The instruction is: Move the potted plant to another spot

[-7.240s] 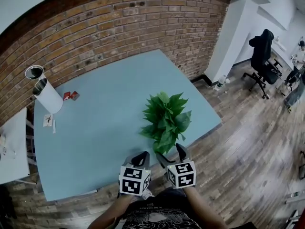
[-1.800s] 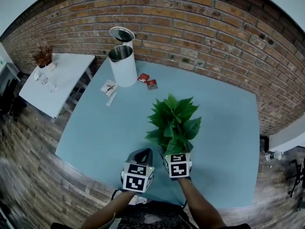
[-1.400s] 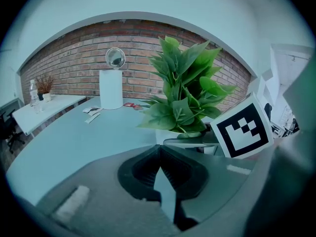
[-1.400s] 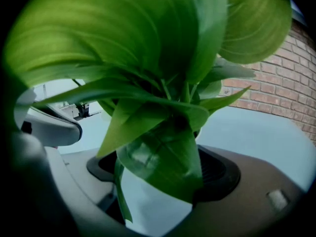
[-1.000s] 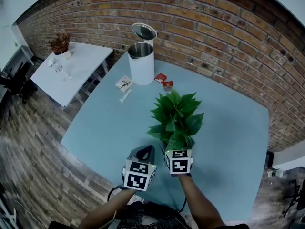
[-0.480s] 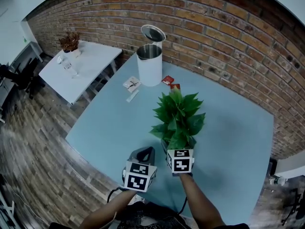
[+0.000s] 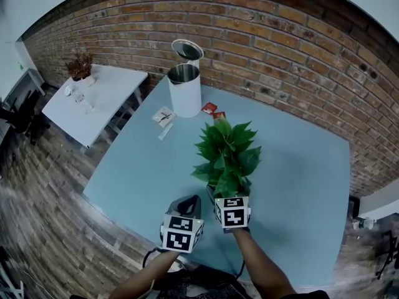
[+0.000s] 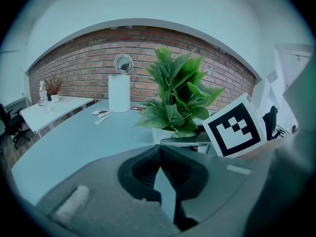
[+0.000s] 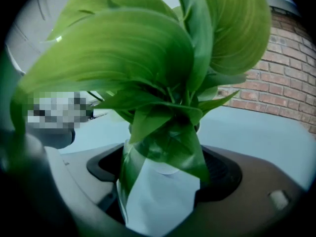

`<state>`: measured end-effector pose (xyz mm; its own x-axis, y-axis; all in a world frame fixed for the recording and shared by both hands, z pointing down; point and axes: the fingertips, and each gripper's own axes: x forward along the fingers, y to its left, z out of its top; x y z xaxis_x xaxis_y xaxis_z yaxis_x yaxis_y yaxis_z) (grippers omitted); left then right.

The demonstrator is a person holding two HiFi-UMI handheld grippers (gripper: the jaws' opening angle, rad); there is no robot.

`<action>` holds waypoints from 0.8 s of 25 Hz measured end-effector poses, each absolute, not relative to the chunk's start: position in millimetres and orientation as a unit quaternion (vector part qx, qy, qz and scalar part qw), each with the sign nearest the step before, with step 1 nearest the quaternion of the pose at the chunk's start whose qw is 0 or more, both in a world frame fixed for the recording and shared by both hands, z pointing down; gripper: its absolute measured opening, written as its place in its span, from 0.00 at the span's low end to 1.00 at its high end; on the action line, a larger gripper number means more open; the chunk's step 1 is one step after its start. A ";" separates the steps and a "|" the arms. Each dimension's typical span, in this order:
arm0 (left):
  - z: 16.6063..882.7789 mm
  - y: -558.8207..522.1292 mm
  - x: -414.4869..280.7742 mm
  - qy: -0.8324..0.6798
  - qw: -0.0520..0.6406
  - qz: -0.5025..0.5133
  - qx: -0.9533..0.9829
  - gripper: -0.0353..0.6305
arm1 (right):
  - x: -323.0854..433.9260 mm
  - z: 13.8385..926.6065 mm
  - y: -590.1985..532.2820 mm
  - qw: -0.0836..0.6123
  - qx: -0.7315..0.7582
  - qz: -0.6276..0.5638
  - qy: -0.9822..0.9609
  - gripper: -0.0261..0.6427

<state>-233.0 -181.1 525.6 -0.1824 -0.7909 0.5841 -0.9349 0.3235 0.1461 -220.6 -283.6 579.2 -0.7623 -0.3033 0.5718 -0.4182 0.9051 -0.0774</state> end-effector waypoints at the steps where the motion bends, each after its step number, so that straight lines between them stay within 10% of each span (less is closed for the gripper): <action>1: 525.2 -180.0 -233.1 -0.756 0.292 0.124 0.572 0.04 | -218.5 578.5 -282.0 0.285 0.200 0.102 -0.932 0.68; 20: 516.5 -150.2 -212.7 -0.702 0.265 0.115 0.651 0.04 | -163.7 550.6 -226.3 0.266 0.302 0.095 -0.910 0.49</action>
